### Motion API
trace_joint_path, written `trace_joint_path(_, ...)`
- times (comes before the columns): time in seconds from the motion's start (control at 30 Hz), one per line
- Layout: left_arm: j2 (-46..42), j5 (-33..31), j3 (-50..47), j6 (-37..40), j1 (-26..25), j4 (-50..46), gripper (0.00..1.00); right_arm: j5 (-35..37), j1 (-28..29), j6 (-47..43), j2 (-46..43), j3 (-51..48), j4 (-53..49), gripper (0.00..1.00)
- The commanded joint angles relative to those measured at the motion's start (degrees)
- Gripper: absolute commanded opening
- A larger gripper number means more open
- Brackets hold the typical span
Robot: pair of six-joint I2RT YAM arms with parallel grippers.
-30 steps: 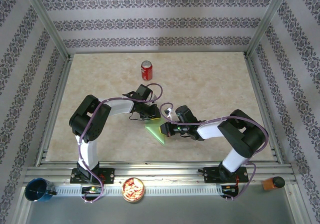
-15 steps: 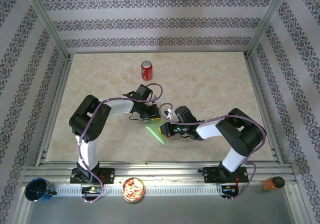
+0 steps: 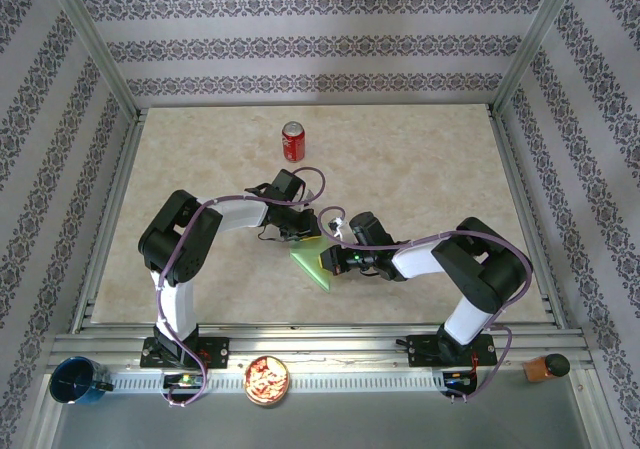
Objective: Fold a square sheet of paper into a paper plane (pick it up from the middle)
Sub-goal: Third fold the triangle at the center of the table.
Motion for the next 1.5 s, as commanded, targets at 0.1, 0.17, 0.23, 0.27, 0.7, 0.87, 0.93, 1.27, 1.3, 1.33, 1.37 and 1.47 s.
trace_joint_path(0.1,1.01,-2.75,-1.87,0.34,0.4,-2.86,0.18,0.74,-0.48,-0.23,-1.24,1.29,-0.98,0.0)
trace_joint_path(0.17,0.99,-2.76,-1.87,0.34,0.38,-2.94,0.18,0.7,-0.51,-0.35,-1.39,1.33,-1.15,0.0)
trace_joint_path(0.23,1.04,-2.76,-1.87,0.38,0.39,-2.95,0.18,0.91,-0.47,-0.39,-1.58,1.16,-1.16,0.0)
trace_joint_path(0.27,1.08,-2.76,-1.89,0.35,0.32,-2.95,0.18,1.0,-0.51,-0.38,-1.66,1.13,-1.16,0.0)
trace_joint_path(0.7,1.24,-2.67,-2.03,0.25,0.33,-2.6,0.18,1.0,-0.44,-0.2,-0.8,0.96,-1.08,0.0)
trace_joint_path(0.87,1.13,-2.59,-2.03,0.25,0.35,-2.68,0.18,1.37,-0.44,-0.15,0.16,0.83,-0.92,0.0)
trace_joint_path(0.93,1.16,-2.64,-2.06,0.29,0.34,-2.68,0.18,1.44,-0.43,-0.06,0.43,0.78,-0.63,0.0)
trace_joint_path(1.27,1.19,-2.61,-1.9,0.25,0.32,-2.68,0.18,1.24,-0.44,0.04,2.01,0.79,-0.19,0.0)
trace_joint_path(1.3,1.17,-2.61,-1.9,0.25,0.39,-2.68,0.18,1.18,-0.42,-0.02,2.09,0.78,-0.27,0.0)
trace_joint_path(1.33,1.17,-2.58,-1.81,0.25,0.39,-2.68,0.18,1.34,-0.44,-0.02,2.1,0.7,-0.27,0.0)
trace_joint_path(1.37,1.13,-2.54,-1.73,0.26,0.32,-2.75,0.18,1.42,-0.43,0.02,2.1,0.61,-0.29,0.0)
trace_joint_path(1.47,0.99,-2.59,-1.31,0.25,0.35,-2.86,0.19,1.44,-0.44,0.0,1.88,0.43,-0.51,0.0)
